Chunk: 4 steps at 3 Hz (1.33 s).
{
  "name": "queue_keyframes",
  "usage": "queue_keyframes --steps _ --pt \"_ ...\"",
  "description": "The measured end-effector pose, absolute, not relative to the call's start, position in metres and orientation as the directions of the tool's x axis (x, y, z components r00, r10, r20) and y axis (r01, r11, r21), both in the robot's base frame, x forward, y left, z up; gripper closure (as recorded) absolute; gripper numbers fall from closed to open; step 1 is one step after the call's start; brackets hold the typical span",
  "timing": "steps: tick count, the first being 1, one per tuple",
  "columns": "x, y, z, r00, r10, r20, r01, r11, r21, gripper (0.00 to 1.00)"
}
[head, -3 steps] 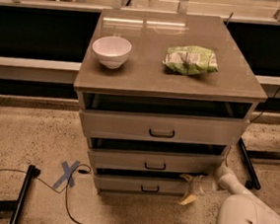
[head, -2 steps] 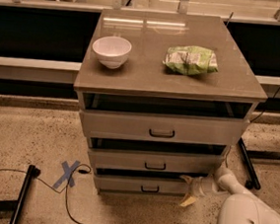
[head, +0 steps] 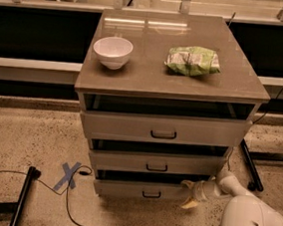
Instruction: Open bottom drawer
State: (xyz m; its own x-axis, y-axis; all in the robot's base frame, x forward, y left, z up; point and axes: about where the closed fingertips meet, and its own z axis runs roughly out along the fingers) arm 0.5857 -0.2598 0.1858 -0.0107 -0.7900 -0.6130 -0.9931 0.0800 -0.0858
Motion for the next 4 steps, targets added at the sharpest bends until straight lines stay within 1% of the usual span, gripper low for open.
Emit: queue_keyframes --steps 2,3,4 --pt "0.533 -0.262 0.202 0.008 -0.754 -0.657 -0.999 0.029 -0.046 0.35" --pt "0.503 -0.264 0.215 0.004 -0.715 -0.699 -0.999 0.033 -0.039 0.19" --pt "0.505 -0.261 0.212 0.004 -0.716 -0.698 -0.999 0.029 -0.036 0.00"
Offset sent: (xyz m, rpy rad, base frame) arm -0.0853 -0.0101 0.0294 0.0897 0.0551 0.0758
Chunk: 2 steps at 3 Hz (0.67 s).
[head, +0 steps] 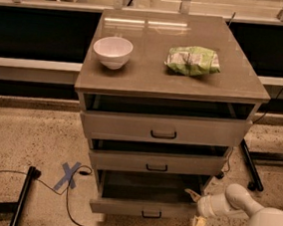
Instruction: Open bottom drawer
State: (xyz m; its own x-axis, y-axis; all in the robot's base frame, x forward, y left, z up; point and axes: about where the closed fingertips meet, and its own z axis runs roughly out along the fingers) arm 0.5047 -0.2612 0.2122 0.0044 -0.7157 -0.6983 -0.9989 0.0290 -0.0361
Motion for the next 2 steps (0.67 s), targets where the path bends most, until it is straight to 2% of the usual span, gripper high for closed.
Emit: queue_keyframes --steps 2 --pt "0.5034 -0.2561 0.2042 0.007 -0.742 -0.671 -0.999 0.019 -0.032 0.00"
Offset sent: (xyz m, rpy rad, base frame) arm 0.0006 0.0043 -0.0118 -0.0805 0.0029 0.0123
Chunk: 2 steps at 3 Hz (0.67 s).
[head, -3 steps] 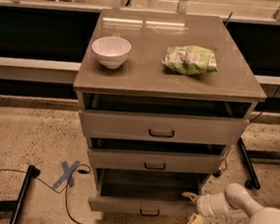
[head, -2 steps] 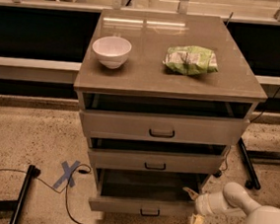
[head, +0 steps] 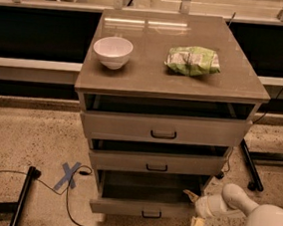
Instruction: Open bottom drawer
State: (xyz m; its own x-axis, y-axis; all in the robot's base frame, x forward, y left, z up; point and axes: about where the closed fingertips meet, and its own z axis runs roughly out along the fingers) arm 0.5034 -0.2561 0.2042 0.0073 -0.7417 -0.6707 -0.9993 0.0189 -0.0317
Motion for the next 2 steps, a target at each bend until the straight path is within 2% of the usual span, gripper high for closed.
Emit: queue_keyframes --steps 1,2 --pt "0.5057 -0.2558 0.1940 0.015 -0.791 -0.612 -0.999 0.008 -0.035 0.04" --pt "0.5065 -0.2528 0.1847 0.024 -0.825 -0.565 -1.000 -0.009 -0.029 0.19"
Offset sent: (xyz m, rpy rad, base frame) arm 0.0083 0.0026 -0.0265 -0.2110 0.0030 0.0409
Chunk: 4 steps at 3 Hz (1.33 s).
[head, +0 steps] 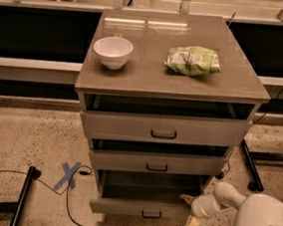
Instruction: Open bottom drawer
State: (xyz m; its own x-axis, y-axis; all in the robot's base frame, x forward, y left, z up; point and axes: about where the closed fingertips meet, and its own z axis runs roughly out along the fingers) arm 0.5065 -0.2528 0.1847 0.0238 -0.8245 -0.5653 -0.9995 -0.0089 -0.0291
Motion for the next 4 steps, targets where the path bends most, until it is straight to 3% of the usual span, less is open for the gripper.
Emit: queue_keyframes --steps 1,2,3,4 --pt "0.498 -0.243 0.168 0.041 -0.849 -0.527 -0.998 -0.057 0.015 0.42" --pt "0.488 -0.238 0.162 0.059 -0.858 -0.511 -0.994 -0.095 0.045 0.57" --pt "0.488 -0.238 0.163 0.059 -0.858 -0.511 -0.994 -0.095 0.045 0.57" --pt "0.451 -0.240 0.178 0.072 -0.840 -0.538 -0.984 -0.149 0.101 0.38"
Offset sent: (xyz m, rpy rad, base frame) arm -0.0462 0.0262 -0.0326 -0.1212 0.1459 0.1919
